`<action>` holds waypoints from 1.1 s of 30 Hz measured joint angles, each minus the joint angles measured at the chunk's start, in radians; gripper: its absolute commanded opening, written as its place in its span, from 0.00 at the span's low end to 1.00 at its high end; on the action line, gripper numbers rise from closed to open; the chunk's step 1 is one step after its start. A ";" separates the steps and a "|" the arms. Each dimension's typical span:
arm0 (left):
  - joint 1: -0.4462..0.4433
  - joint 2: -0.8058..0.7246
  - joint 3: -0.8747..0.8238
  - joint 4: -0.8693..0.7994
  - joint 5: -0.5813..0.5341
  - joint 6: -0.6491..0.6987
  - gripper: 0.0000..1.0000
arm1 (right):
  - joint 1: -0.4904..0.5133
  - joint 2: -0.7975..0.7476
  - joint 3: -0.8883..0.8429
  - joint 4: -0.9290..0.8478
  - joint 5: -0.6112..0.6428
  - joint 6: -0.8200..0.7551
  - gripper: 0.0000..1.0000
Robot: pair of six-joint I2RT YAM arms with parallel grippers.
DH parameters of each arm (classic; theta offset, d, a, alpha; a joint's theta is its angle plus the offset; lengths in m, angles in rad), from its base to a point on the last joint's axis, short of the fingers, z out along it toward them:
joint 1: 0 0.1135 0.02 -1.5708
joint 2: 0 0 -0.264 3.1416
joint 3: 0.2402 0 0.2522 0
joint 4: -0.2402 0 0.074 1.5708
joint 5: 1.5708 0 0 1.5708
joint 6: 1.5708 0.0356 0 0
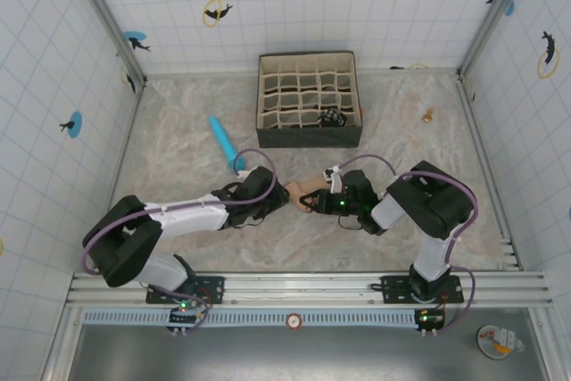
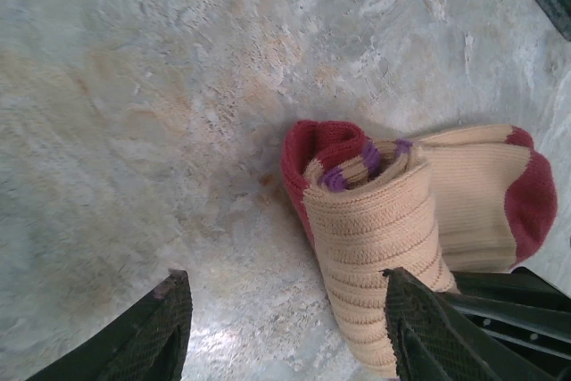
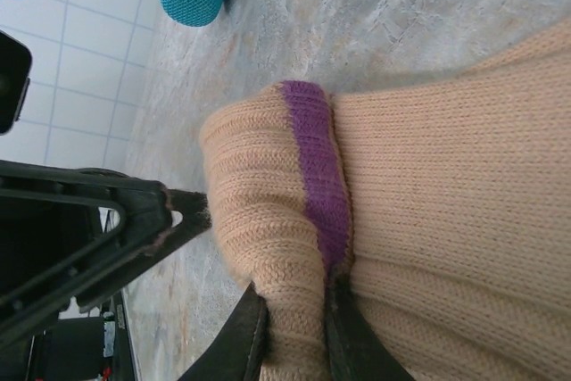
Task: Roll the socks
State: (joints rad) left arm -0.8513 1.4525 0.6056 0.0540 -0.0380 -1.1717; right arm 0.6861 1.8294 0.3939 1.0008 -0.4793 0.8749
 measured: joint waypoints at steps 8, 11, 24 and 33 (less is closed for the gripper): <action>-0.014 0.130 0.049 0.113 0.000 0.010 0.53 | -0.006 0.000 0.002 -0.007 0.004 0.026 0.00; -0.014 0.174 0.069 0.141 0.001 0.012 0.48 | -0.011 0.000 0.002 -0.008 0.004 0.031 0.00; -0.019 0.239 0.128 0.159 0.003 -0.008 0.00 | -0.022 -0.063 -0.002 -0.083 0.011 -0.039 0.31; -0.005 0.159 0.121 0.019 -0.048 -0.003 0.00 | 0.080 -0.326 0.061 -0.507 0.130 -0.341 0.57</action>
State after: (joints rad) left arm -0.8566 1.6115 0.7269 0.0727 -0.0856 -1.1751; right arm 0.7666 1.5032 0.4553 0.4938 -0.3492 0.5343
